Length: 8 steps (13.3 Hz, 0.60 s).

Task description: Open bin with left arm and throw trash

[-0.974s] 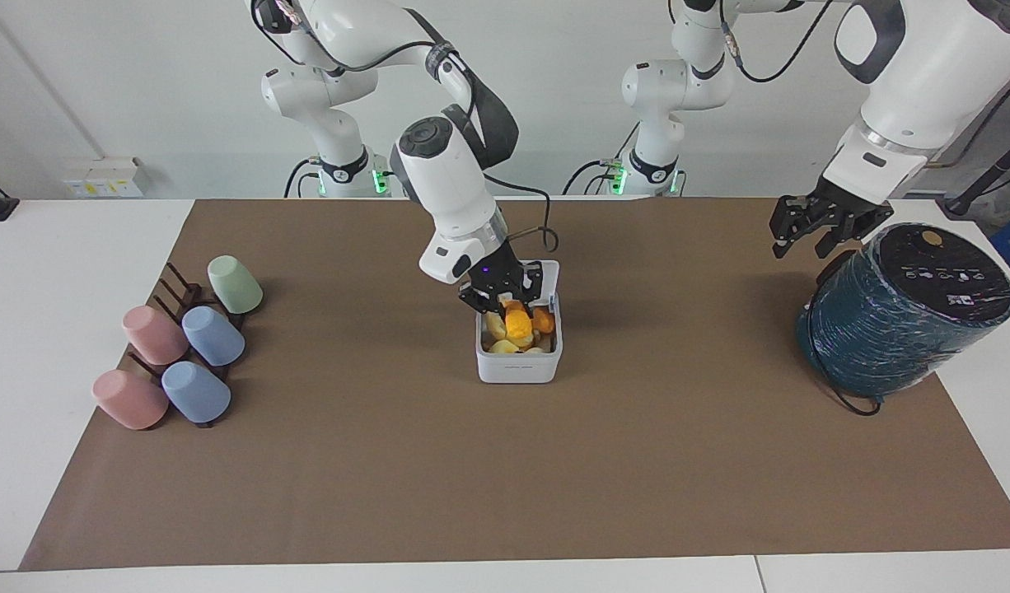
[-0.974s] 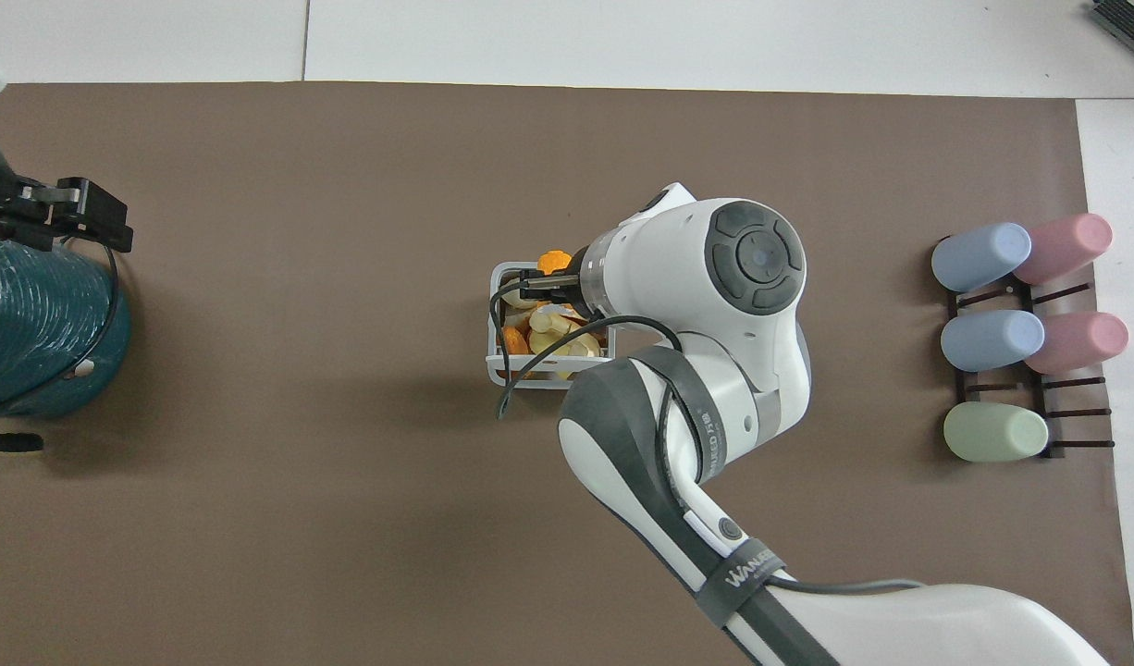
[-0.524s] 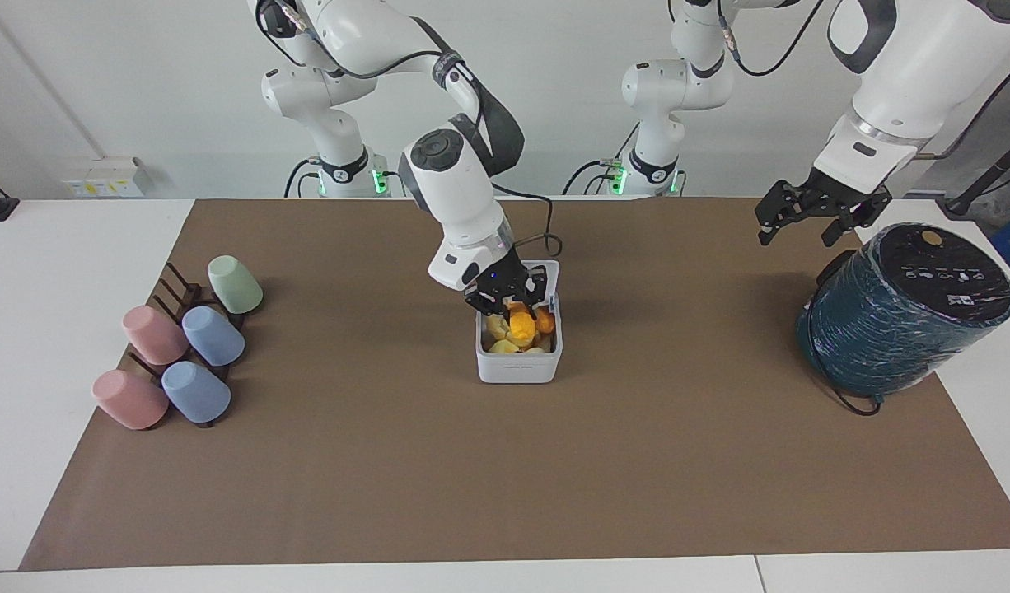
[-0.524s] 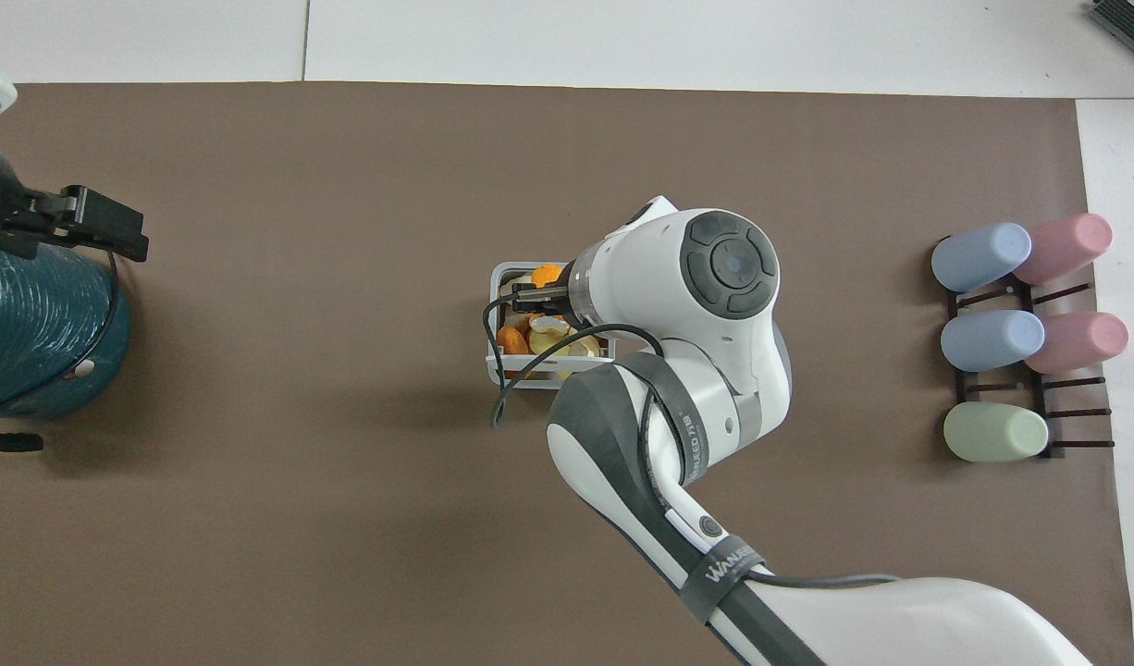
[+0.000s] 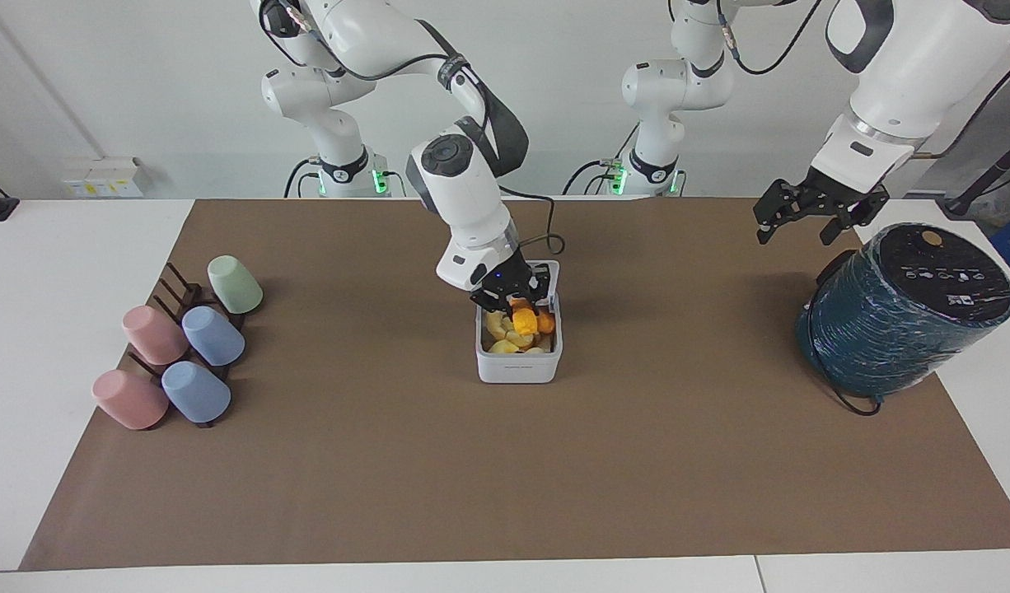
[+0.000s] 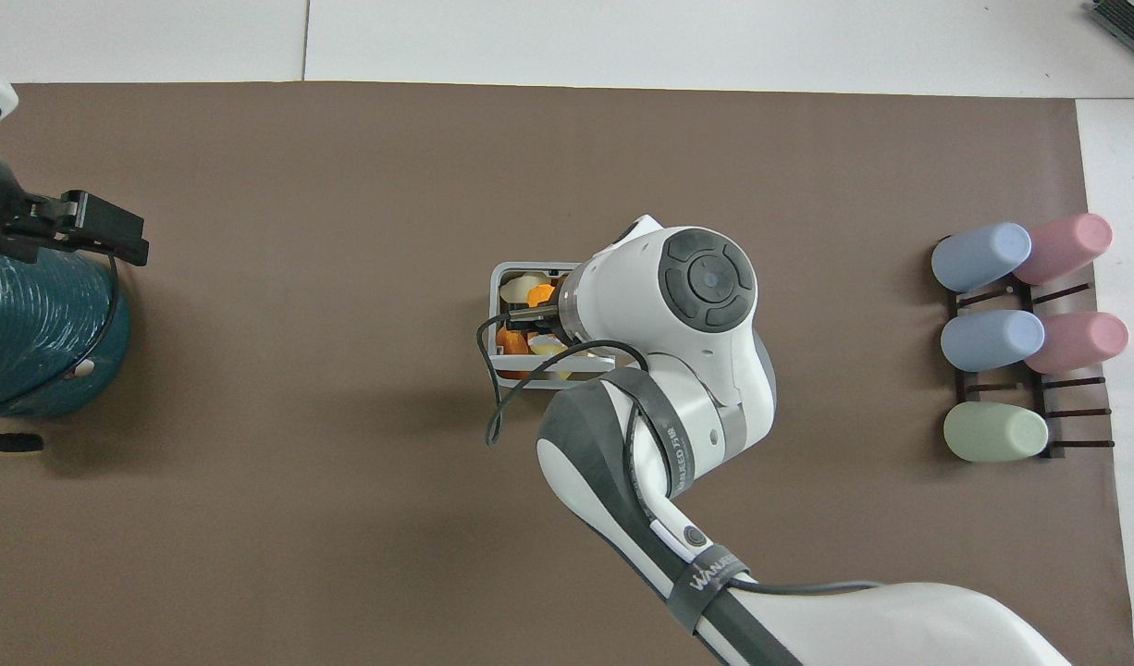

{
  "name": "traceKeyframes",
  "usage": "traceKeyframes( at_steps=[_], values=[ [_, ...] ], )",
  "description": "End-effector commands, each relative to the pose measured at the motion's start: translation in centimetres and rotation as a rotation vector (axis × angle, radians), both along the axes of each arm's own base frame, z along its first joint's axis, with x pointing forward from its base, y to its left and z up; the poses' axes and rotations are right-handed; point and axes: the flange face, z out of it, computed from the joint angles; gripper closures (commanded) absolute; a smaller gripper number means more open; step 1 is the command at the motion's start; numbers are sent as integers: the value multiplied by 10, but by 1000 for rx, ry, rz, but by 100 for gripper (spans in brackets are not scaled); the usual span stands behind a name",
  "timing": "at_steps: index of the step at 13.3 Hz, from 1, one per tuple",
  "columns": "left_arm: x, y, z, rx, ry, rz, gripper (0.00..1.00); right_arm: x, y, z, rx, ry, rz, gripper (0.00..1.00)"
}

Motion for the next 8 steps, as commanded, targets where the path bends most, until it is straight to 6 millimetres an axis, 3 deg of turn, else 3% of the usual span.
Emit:
traceKeyframes(
  at_steps=[1, 5, 8],
  values=[
    [-7, 0, -2, 10, -27, -16, 0, -8, -3, 6, 18, 20, -21, 0],
    [-15, 1, -13, 12, -15, -16, 0, -2, -6, 14, 24, 0, -28, 0],
    [-19, -6, -15, 13, -12, -22, 0, 13, -24, 47, 27, -75, -44, 0]
  ],
)
